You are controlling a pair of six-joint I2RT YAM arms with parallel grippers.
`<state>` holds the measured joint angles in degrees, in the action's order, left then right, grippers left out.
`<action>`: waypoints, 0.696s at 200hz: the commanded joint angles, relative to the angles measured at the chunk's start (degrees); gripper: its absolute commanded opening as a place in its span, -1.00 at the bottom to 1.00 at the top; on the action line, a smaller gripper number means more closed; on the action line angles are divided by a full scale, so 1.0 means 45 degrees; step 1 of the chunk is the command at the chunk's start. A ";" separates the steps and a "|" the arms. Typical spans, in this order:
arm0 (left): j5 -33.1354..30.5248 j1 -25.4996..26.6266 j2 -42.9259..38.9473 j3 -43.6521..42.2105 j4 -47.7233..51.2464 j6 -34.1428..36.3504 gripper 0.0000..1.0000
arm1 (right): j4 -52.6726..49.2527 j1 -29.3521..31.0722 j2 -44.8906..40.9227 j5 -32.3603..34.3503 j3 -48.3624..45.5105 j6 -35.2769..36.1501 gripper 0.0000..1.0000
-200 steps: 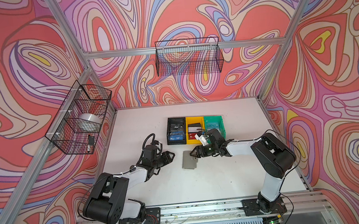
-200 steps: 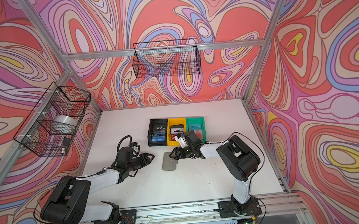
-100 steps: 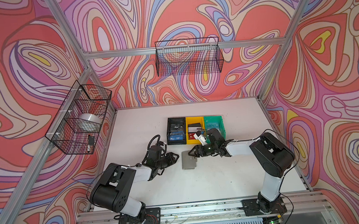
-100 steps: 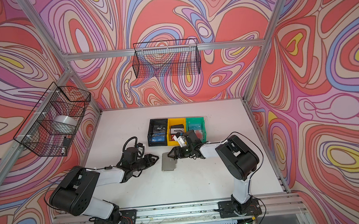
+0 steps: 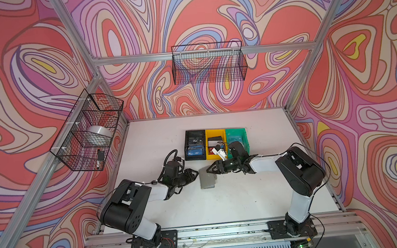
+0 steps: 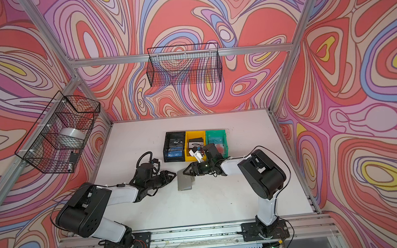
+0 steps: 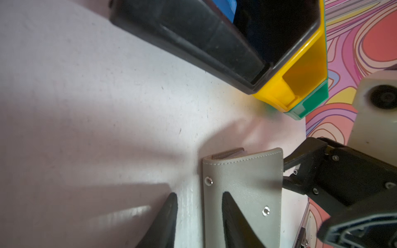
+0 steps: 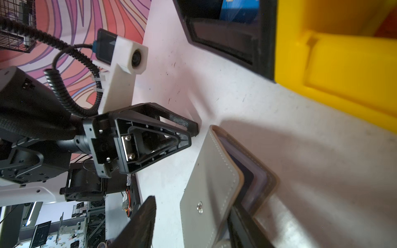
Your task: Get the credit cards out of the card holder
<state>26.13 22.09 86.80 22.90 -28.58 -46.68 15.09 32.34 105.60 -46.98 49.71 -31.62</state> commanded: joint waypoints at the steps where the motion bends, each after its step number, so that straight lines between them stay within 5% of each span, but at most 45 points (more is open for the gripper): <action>1: -0.0242 0.0042 -0.1050 0.0635 0.2321 0.0334 -0.27 | 0.0367 0.0132 0.0048 -0.0861 0.0228 -0.0181 0.08; 46: -0.1313 -0.0024 -0.3581 0.2301 0.7663 0.0976 -0.23 | -0.0764 0.0803 0.0175 -0.1587 0.1177 0.0446 0.11; 139: -0.0685 -0.2502 -0.8754 0.1632 1.1982 0.0854 -0.30 | -0.2346 0.2198 0.1709 -0.1381 0.3466 0.0745 0.12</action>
<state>22.72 13.06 51.66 31.66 16.84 -43.09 6.26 41.39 110.54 -53.06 63.35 -28.36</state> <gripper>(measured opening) 0.351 0.566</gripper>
